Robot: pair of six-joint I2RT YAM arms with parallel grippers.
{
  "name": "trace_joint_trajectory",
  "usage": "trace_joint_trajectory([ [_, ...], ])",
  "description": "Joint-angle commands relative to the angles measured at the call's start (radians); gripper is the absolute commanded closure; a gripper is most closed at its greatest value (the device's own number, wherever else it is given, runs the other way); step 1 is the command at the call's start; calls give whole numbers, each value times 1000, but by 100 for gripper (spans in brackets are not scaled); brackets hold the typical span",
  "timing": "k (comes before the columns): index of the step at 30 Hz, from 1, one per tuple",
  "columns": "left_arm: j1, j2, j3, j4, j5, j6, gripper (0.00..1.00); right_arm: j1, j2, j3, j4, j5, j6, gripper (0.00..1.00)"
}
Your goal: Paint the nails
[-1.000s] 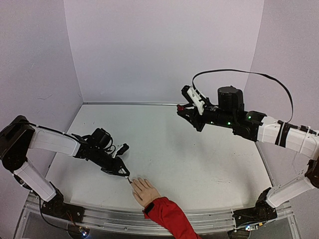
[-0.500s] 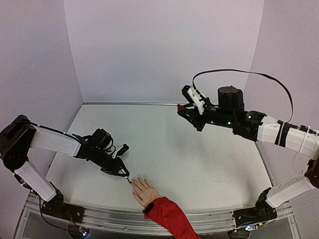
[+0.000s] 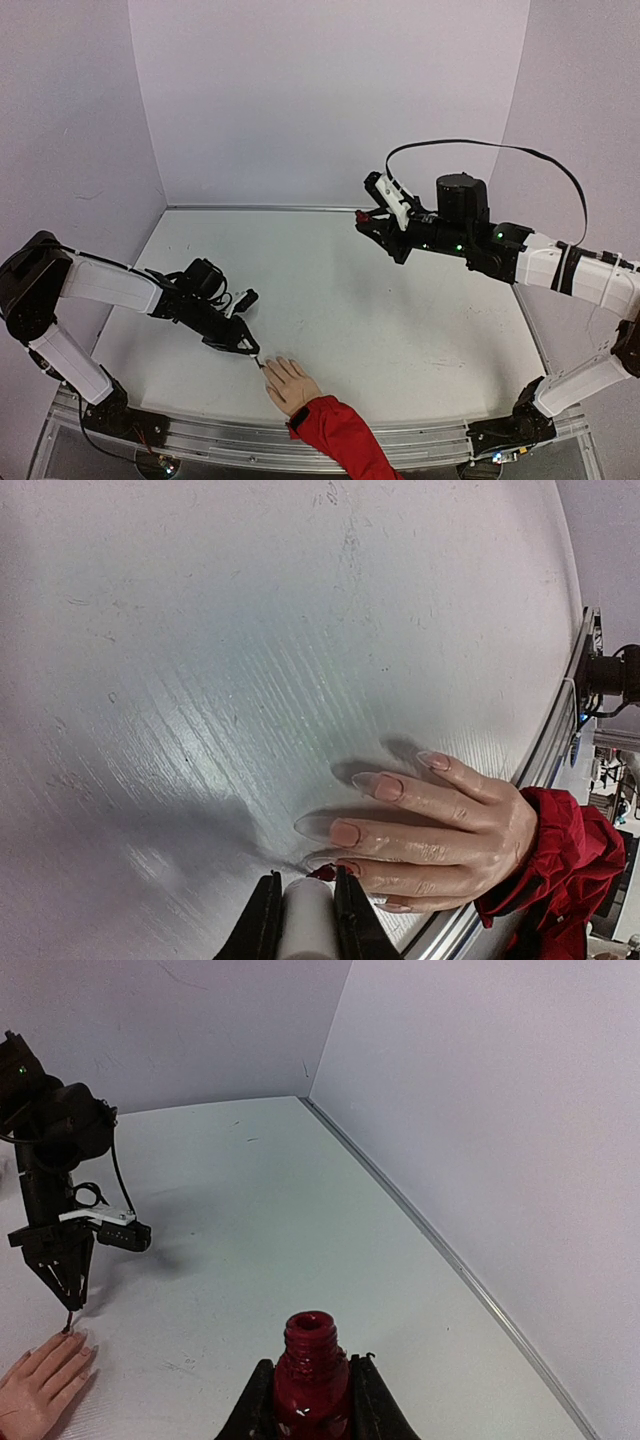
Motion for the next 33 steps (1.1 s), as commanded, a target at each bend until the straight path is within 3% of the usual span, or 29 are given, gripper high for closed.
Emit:
trace_joint_trajectory([
  [1, 3, -41, 34, 26, -15, -11, 100, -5, 4, 19, 43, -15, 0, 100],
  [19, 3, -124, 41, -48, -26, -20, 100, -7, 10, 18, 44, -26, 3, 100],
  [33, 3, -67, 57, -35, 20, -34, 100, -7, 10, 18, 44, -31, 5, 100],
])
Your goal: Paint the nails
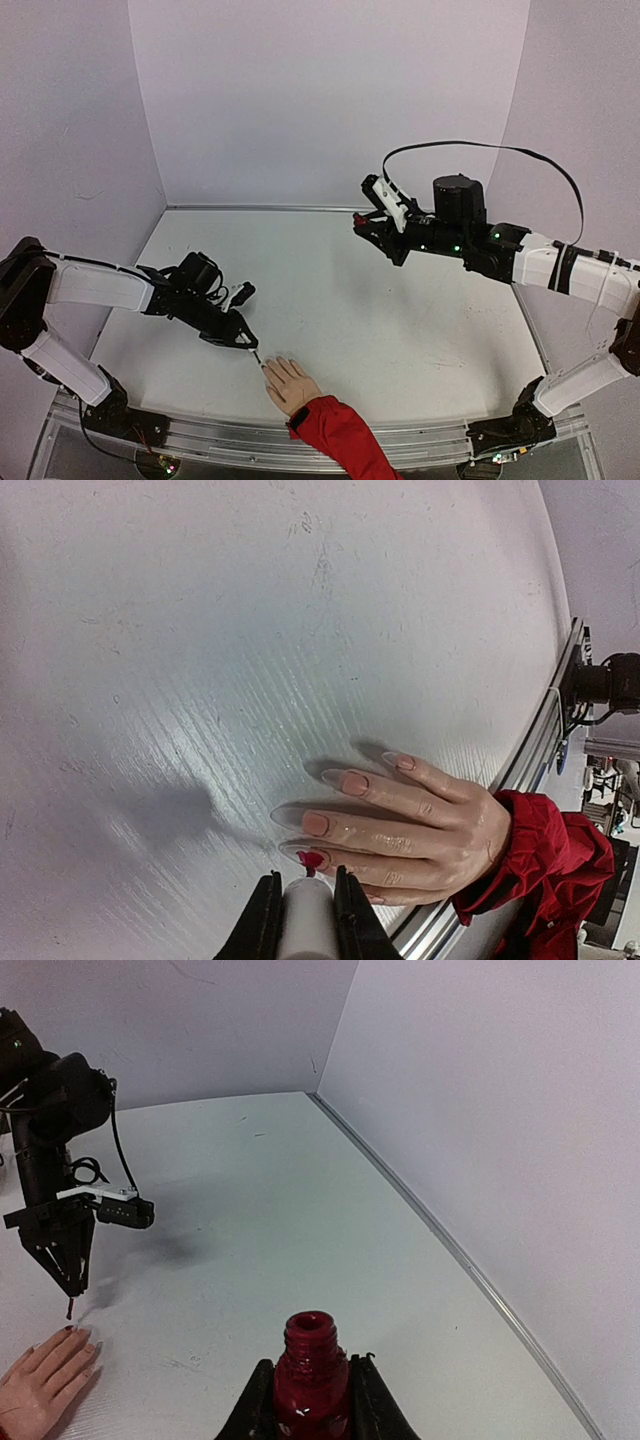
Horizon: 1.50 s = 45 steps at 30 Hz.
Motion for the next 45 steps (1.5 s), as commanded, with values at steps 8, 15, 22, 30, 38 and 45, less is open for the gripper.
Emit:
trace_joint_trajectory([
  [8, 3, 34, 48, 26, 45, -7, 100, -5, 1, 19, 44, -18, 4, 100],
  [15, 3, 51, 51, 36, 55, -4, 100, -5, 0, 17, 44, -15, 4, 100],
  [22, 2, 60, 54, 42, 59, -4, 100, -5, 0, 19, 44, -15, 3, 100],
  [30, 2, 70, 60, 49, 64, -3, 100, -6, 3, 19, 43, -13, 3, 100],
  [38, 2, 78, 64, 56, 69, -3, 100, -6, 7, 21, 43, -11, 1, 100],
  [45, 3, 79, 55, 60, 71, -7, 100, -6, 7, 22, 43, -14, 1, 100],
])
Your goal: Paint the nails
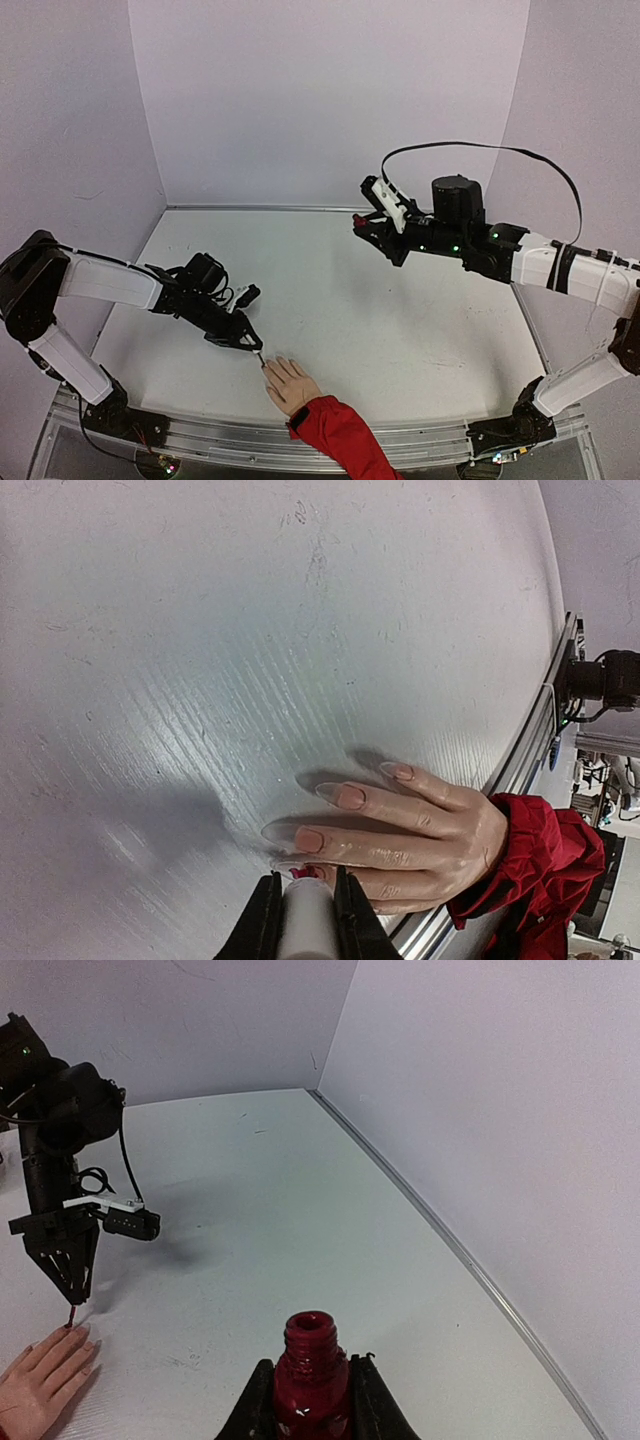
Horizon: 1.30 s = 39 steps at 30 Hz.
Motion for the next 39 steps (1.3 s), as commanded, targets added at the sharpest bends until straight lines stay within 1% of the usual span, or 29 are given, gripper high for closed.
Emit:
trace_joint_trajectory([
  [1, 3, -3, 27, 38, 23, -4, 100, -2, 0, 22, 43, -11, 1, 100],
  [24, 3, -44, -14, 9, -17, -8, 100, -3, 0, 19, 41, -15, 5, 100],
  [39, 2, -26, 12, 9, -25, 1, 100, -3, 1, 21, 40, -17, 5, 100],
])
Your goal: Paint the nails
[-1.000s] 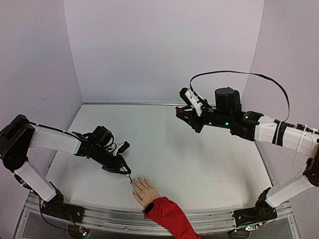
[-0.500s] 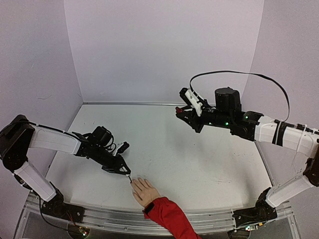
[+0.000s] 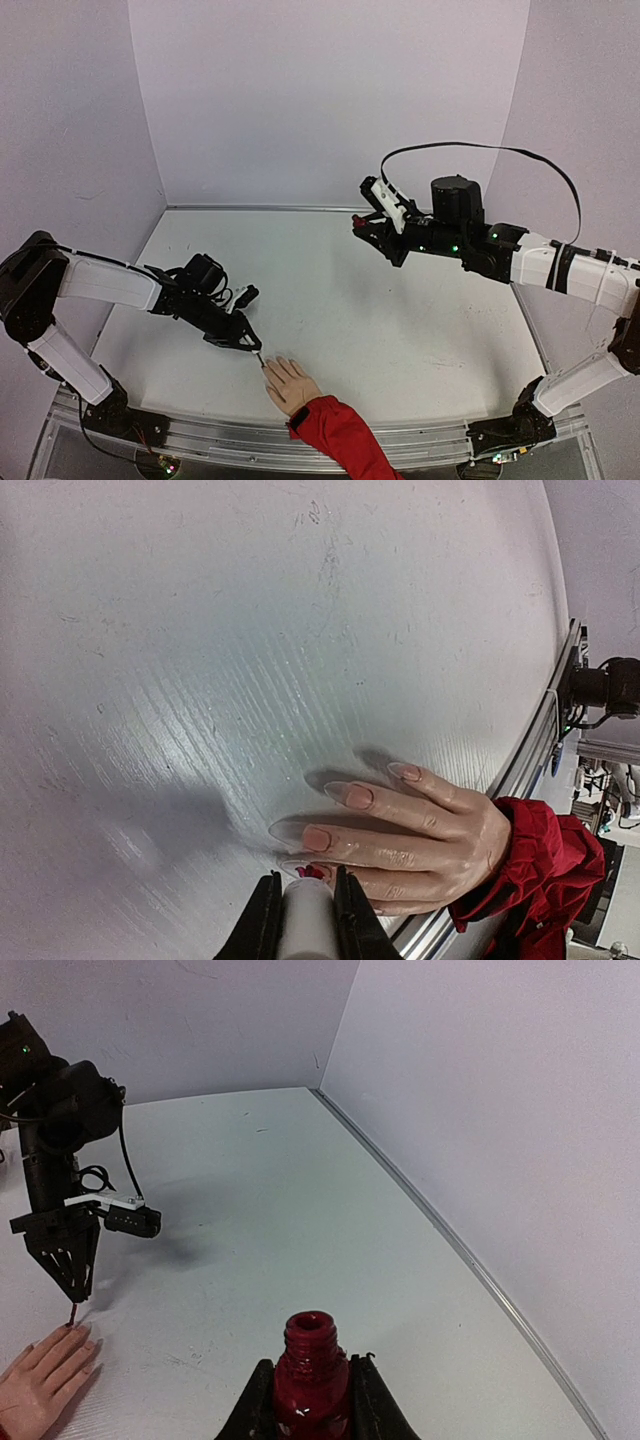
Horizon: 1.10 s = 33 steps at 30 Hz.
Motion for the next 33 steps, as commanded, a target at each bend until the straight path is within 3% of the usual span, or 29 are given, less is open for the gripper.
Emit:
trace_joint_trajectory([
  [1, 3, -20, 22, 7, -12, 18, 100, -3, -3, 20, 41, -12, 5, 100],
  [33, 1, 3, 17, 7, -11, 25, 100, -4, 1, 21, 41, -14, 6, 100],
])
